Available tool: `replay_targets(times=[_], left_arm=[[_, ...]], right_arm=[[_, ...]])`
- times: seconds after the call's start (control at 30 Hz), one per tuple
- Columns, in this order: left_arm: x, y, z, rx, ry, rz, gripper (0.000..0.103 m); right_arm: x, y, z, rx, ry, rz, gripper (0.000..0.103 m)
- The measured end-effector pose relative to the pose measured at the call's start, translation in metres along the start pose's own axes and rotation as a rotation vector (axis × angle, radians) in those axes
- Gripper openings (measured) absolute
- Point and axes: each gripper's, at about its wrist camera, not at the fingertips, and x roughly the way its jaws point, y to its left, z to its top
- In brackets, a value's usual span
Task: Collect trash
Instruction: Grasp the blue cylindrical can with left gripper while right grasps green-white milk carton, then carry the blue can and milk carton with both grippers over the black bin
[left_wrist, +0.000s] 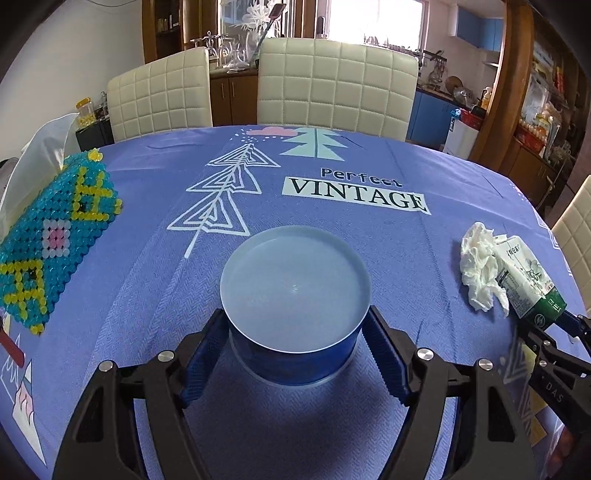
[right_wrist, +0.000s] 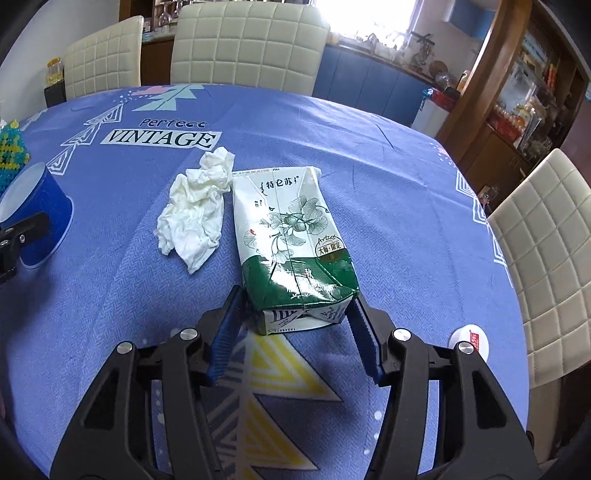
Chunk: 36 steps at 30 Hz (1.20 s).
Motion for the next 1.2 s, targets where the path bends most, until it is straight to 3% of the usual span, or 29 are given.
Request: replay_targets(times=[0.3, 0.6, 1.2], left_arm=[[-0.041, -0.025, -0.020, 0.054, -0.049, -0.015, 0.072], [-0.100, -0.077, -0.052, 0.165, -0.118, -0.045, 0.072], [-0.209, -0.225, -0.104, 0.365, -0.244, -0.228, 0.072]], right_arm=[[-0.047, -0.019, -0.031, 0.005, -0.049, -0.032, 0.057], [-0.100, -0.053, -0.071, 0.034, -0.104, -0.085, 0.056], [-0.208, -0.185, -0.168, 0.226, -0.214, -0.227, 0.056]])
